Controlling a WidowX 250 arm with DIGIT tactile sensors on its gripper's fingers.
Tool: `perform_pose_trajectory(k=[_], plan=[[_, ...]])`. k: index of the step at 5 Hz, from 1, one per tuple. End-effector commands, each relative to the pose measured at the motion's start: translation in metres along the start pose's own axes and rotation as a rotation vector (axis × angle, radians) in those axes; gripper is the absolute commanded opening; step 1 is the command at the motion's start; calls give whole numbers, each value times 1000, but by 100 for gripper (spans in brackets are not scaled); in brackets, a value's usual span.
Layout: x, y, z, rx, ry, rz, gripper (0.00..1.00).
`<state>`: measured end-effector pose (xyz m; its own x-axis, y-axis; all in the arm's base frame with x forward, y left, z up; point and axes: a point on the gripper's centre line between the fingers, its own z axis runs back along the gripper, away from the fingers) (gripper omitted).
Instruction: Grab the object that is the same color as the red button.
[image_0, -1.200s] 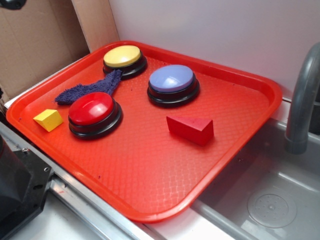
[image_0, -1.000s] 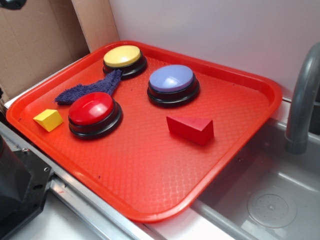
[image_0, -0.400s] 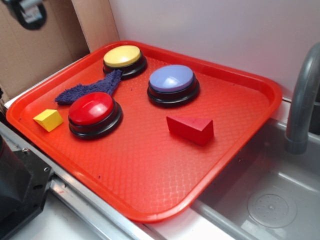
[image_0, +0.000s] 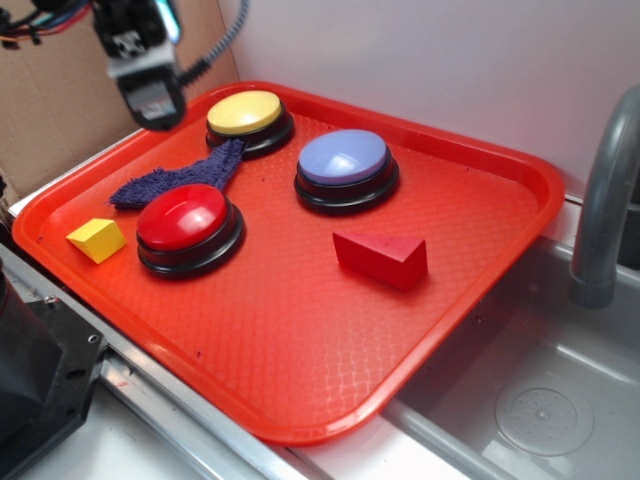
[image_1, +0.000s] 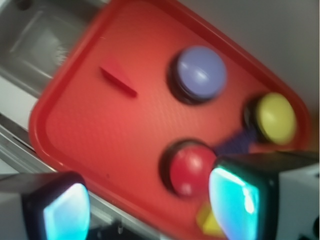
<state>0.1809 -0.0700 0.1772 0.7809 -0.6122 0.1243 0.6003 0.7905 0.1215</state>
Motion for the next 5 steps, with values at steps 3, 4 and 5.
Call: perform_pose_trajectory(k=[3,4,5], plan=[[58,-13,-93,-135,-140,-435,100],[63,-17,-112,-139,-118,-459,100],[69,-23,-129,-126,-97,-479,100]])
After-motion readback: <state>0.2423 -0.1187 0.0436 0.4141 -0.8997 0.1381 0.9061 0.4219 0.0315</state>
